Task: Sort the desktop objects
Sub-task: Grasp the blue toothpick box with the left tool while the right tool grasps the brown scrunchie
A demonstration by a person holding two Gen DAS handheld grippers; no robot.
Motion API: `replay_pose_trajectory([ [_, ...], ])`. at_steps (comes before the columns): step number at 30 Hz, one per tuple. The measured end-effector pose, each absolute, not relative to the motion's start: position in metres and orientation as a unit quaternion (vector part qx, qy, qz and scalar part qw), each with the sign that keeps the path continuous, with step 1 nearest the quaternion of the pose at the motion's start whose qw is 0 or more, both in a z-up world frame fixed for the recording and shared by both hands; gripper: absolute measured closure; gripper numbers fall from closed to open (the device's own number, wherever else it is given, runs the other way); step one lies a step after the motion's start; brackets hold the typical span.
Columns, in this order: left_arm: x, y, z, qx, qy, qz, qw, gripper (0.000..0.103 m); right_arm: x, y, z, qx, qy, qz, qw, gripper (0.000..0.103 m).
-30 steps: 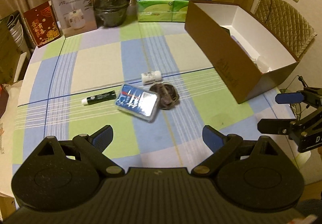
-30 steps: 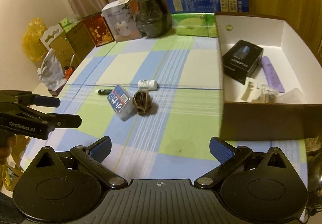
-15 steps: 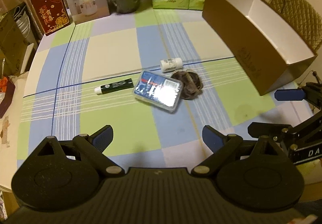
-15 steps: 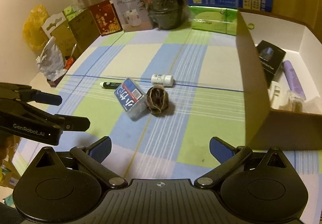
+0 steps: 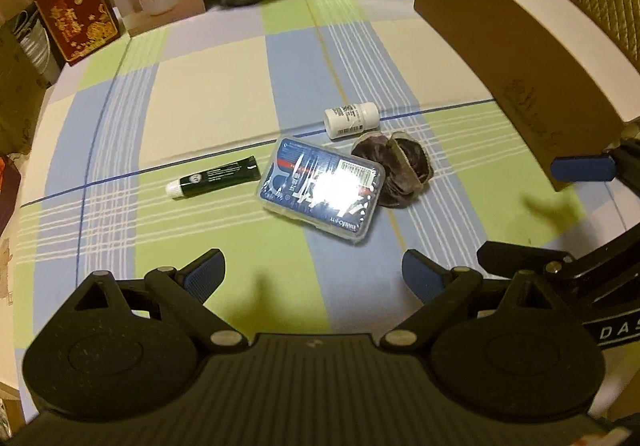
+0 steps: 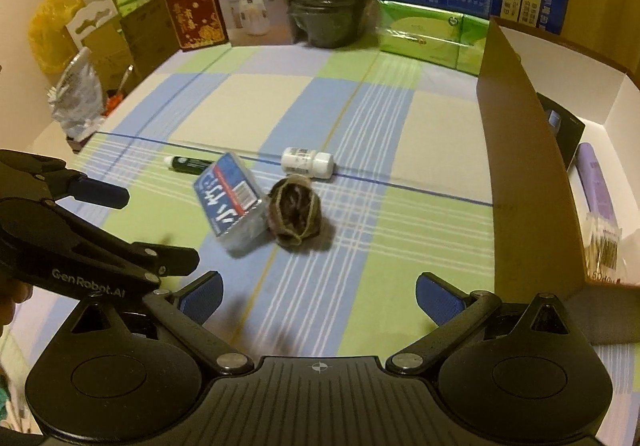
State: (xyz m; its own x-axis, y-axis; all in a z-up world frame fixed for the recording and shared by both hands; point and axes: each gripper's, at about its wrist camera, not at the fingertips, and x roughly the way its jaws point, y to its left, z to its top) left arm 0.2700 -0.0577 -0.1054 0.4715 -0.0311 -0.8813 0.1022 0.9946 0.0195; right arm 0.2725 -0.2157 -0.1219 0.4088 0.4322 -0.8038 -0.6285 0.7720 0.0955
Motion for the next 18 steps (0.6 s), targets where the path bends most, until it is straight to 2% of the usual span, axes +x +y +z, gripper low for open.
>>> replay_pose_trajectory([
  [18, 0.311, -0.059, -0.147, 0.072, 0.523, -0.025, 0.849, 0.01, 0.314, -0.194, -0.147, -0.126, 0.457, 0.319, 0.821, 0.002],
])
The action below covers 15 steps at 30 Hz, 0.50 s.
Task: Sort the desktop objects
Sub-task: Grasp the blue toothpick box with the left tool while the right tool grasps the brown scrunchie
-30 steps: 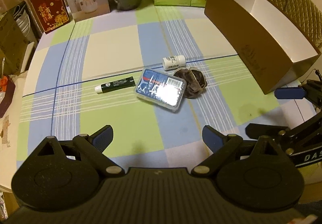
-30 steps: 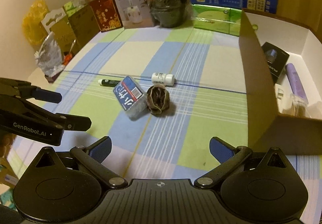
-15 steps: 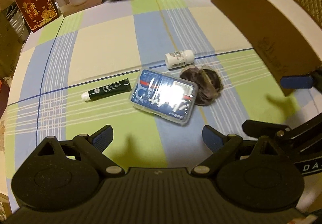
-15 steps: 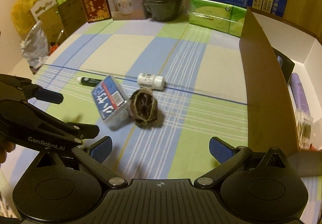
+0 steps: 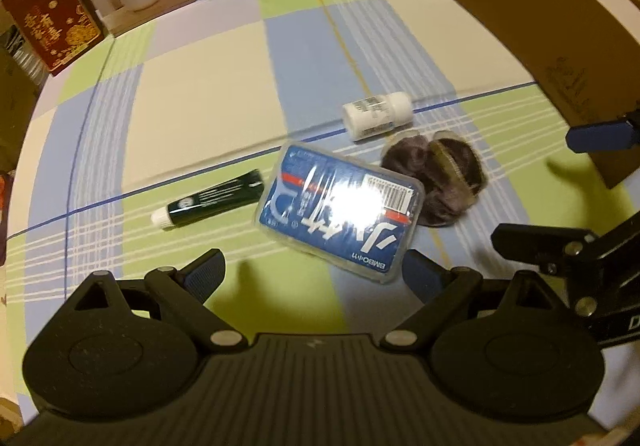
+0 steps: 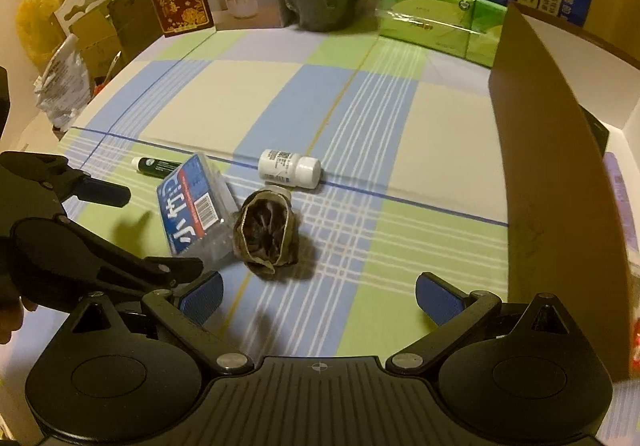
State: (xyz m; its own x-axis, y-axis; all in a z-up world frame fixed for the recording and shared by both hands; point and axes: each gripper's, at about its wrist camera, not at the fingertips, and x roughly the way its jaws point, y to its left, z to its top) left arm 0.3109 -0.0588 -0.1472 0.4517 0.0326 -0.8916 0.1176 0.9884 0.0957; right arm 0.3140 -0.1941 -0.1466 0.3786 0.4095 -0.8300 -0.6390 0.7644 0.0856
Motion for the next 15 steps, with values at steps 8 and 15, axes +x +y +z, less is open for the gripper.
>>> replay_pose_trajectory([
  [8, 0.31, -0.027, -0.149, 0.043, 0.531, 0.008, 0.846, 0.01, 0.318, -0.174, -0.154, -0.132, 0.44, 0.355, 0.814, 0.014],
  [15, 0.308, -0.022, -0.143, 0.022, 0.534, 0.01, 0.845, 0.01, 0.325, -0.16, -0.168, -0.15, 0.436, 0.359, 0.812, 0.05],
])
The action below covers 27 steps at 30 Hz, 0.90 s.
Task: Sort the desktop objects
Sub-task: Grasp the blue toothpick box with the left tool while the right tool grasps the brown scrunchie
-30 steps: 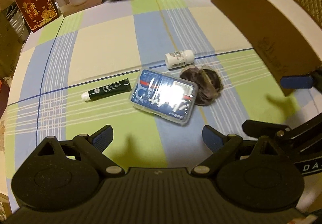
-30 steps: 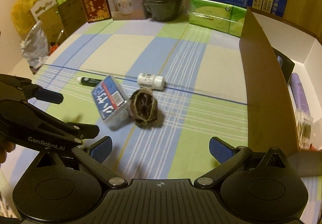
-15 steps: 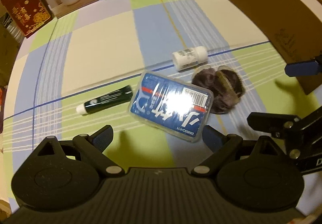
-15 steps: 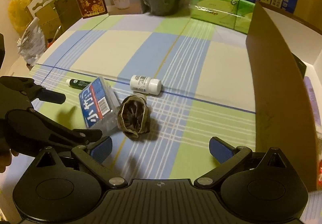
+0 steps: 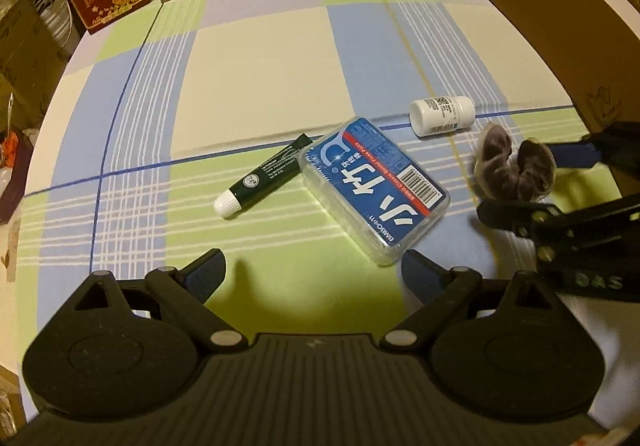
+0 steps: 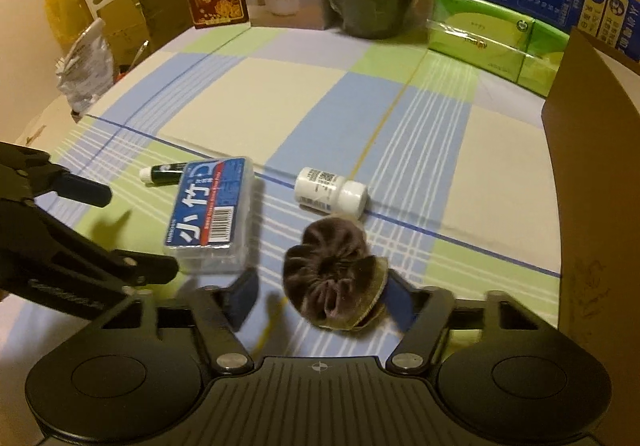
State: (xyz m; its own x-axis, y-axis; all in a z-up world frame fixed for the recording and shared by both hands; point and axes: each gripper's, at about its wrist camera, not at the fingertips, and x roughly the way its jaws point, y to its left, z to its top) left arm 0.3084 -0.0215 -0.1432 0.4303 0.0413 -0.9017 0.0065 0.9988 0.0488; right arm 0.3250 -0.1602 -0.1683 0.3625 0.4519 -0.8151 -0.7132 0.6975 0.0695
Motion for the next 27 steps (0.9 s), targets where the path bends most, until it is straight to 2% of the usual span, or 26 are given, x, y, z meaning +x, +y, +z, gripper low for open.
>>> replay_pose_trajectory([
  [1, 0.309, -0.021, -0.142, 0.018, 0.534, 0.009, 0.846, 0.01, 0.326, -0.161, -0.17, -0.153, 0.438, 0.354, 0.812, 0.058],
  [5, 0.313, -0.025, -0.139, 0.006, 0.532, 0.003, 0.847, 0.01, 0.333, -0.171, -0.171, -0.138, 0.445, 0.335, 0.819, 0.072],
  [24, 0.358, -0.062, -0.146, 0.033, 0.529, -0.015, 0.848, 0.011, 0.348, -0.209, -0.163, -0.096, 0.462, 0.262, 0.842, 0.074],
  [26, 0.361, -0.063, -0.148, 0.039, 0.526, -0.014, 0.85, 0.015, 0.347, -0.21, -0.163, -0.095, 0.462, 0.264, 0.842, 0.073],
  [27, 0.362, -0.063, -0.148, 0.044, 0.522, -0.012, 0.852, 0.023, 0.347, -0.21, -0.162, -0.094, 0.461, 0.265, 0.841, 0.073],
])
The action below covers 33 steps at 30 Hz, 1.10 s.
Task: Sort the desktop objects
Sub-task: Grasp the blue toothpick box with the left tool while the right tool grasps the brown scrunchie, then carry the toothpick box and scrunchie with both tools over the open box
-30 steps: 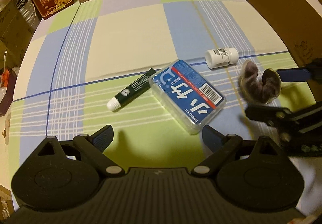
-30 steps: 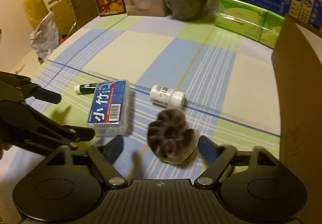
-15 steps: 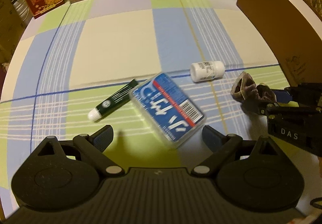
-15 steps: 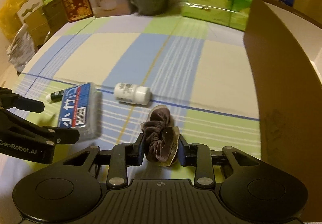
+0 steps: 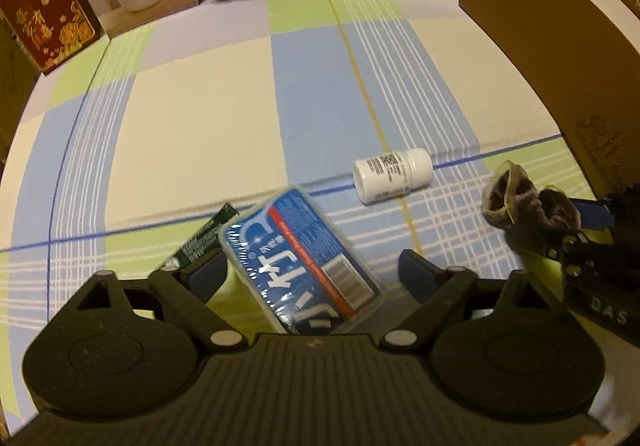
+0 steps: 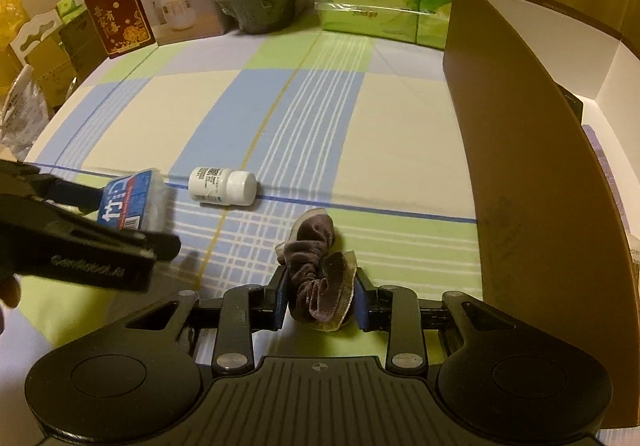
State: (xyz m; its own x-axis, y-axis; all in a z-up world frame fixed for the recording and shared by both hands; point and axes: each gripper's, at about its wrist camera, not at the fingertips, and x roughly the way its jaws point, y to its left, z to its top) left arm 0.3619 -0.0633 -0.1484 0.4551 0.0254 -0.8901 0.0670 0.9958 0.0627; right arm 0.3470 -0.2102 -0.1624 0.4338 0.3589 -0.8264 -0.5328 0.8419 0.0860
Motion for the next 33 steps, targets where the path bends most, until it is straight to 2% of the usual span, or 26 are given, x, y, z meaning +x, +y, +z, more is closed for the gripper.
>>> replay_pose_trajectory([
  [6, 0.355, -0.056, -0.148, 0.046, 0.516, -0.035, 0.855, 0.045, 0.347, -0.212, -0.163, -0.088, 0.462, 0.273, 0.839, 0.072],
  [7, 0.352, -0.055, -0.146, 0.046, 0.516, -0.041, 0.854, 0.048, 0.347, -0.212, -0.163, -0.087, 0.463, 0.274, 0.839, 0.065],
  [8, 0.349, -0.054, -0.146, 0.044, 0.518, -0.045, 0.853, 0.049, 0.347, -0.213, -0.163, -0.084, 0.464, 0.276, 0.838, 0.056],
  [10, 0.341, -0.054, -0.145, 0.047, 0.52, -0.053, 0.852, 0.049, 0.347, -0.213, -0.163, -0.084, 0.462, 0.28, 0.837, 0.045],
  [11, 0.338, -0.054, -0.145, 0.047, 0.521, -0.053, 0.851, 0.049, 0.346, -0.213, -0.162, -0.087, 0.457, 0.279, 0.84, 0.043],
  [19, 0.354, -0.053, -0.154, 0.033, 0.533, -0.036, 0.845, 0.045, 0.348, -0.205, -0.169, -0.111, 0.448, 0.288, 0.839, 0.042],
  [21, 0.357, -0.056, -0.154, 0.035, 0.53, -0.04, 0.846, 0.045, 0.348, -0.203, -0.173, -0.123, 0.448, 0.286, 0.838, 0.046],
  [23, 0.359, -0.056, -0.154, 0.031, 0.53, -0.036, 0.847, 0.049, 0.347, -0.204, -0.175, -0.125, 0.447, 0.282, 0.84, 0.065],
  [25, 0.357, -0.055, -0.153, 0.025, 0.53, -0.037, 0.847, 0.049, 0.345, -0.206, -0.174, -0.126, 0.443, 0.284, 0.841, 0.075],
  [33, 0.335, -0.062, -0.149, 0.027, 0.534, -0.061, 0.843, 0.049, 0.336, -0.216, -0.168, -0.093, 0.465, 0.298, 0.829, 0.079],
])
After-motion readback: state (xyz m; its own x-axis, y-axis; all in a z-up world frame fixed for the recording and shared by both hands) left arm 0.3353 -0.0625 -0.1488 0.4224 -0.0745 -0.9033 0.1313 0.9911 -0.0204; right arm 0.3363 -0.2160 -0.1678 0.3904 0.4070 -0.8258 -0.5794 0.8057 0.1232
